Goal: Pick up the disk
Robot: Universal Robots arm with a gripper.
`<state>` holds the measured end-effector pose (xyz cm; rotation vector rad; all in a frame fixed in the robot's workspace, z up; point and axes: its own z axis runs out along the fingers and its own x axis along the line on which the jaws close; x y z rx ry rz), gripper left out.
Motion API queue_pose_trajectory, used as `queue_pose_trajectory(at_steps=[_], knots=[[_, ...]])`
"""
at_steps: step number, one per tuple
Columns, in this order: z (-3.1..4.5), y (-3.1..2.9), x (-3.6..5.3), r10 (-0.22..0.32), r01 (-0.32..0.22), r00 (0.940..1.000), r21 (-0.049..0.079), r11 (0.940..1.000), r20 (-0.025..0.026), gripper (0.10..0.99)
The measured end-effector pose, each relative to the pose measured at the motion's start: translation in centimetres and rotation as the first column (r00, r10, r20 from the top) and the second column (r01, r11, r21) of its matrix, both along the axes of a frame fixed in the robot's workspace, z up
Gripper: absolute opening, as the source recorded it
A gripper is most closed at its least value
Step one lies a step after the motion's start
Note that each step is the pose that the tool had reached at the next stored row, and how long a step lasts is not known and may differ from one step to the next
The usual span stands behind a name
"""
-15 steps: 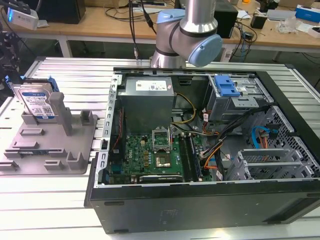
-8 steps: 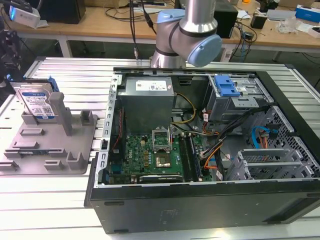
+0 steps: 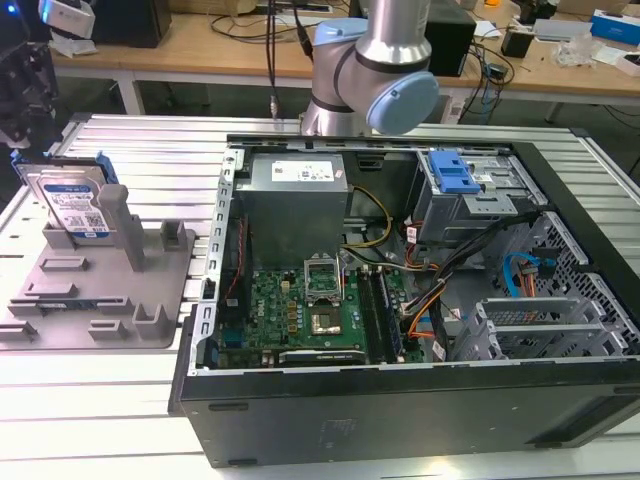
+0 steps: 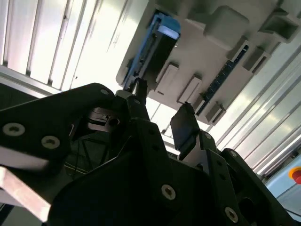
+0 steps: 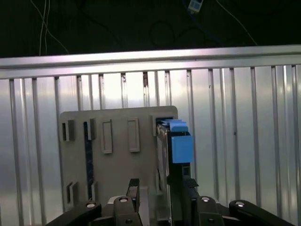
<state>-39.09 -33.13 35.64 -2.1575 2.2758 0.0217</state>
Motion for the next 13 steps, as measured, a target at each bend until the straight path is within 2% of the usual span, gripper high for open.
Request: queue_pose_trajectory(at_steps=[2,4,6,7,13], knots=[[-0.01,1.04,-0.09,0.000,0.000,1.0000,0.000,1.0000,-0.0002,0.482],[-0.13,1.62,-0.54,0.000,0.000,1.0000,-0.002,1.0000,-0.0002,0.482],[-0.43,1.74,-1.56,0.001,-0.001,1.0000,-0.003,1.0000,-0.0002,0.482],[-0.49,1.74,-1.71,0.002,-0.002,1.0000,-0.003,1.0000,-0.0001,0.482],[-0.55,1.74,-1.81,0.006,-0.006,1.0000,-0.003,1.0000,-0.0002,0.482]])
